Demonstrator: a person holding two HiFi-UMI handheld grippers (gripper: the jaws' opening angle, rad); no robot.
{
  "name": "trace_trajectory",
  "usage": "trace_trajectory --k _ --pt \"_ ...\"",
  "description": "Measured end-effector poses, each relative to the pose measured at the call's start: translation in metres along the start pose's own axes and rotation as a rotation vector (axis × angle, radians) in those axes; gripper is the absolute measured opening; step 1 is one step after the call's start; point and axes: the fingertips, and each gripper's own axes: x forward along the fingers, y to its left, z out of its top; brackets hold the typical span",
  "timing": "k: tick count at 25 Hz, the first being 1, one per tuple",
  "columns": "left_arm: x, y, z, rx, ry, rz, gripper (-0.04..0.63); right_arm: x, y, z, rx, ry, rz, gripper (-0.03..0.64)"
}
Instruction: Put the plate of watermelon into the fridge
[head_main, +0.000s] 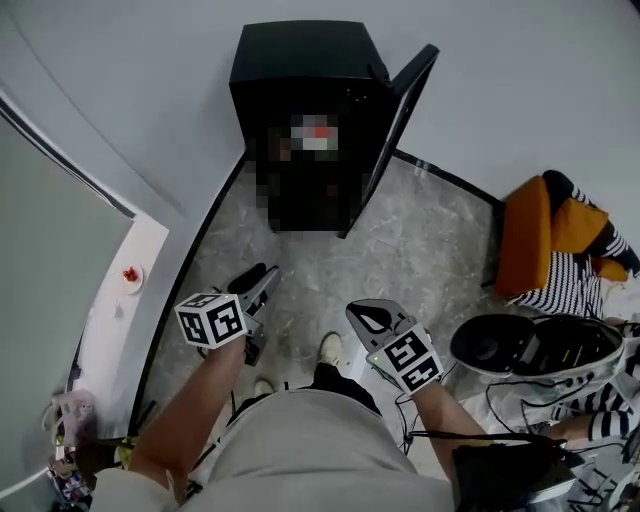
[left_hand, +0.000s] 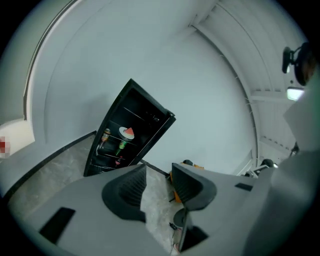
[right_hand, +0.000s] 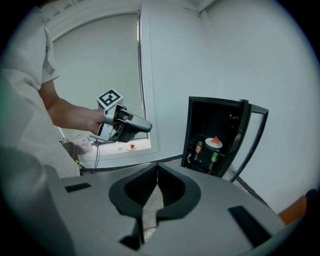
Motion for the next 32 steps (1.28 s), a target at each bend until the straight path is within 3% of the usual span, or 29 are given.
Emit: trace_trajectory --k 3,6,15,23,32 --pt "-0.056 -0.011 -0.013 0.070 0.004 -0.041 0.130 0.004 0.039 0.009 -0.009 -0.009 -0.008 0.015" --pt "-0.111 -0.010 -0.032 0.090 0.033 -0.075 0.075 0.009 0.087 0.022 0.003 -0.030 -0.007 0.015" --pt "-0.235 -0.005 -0.083 0.141 0.073 -0.169 0.021 0.006 0.202 0.031 -0.019 -0.039 -0.055 0.015" --pt "-0.287 -0.002 -0.110 0.132 0.089 -0.202 0.021 -0.009 0.255 0.030 -0.028 -0.044 -0.092 0.015" --pt "-0.308 -0.005 -0.123 0.149 0.091 -0.255 0.023 -0.002 0.298 0.028 -0.038 -0.048 -0.080 0.014"
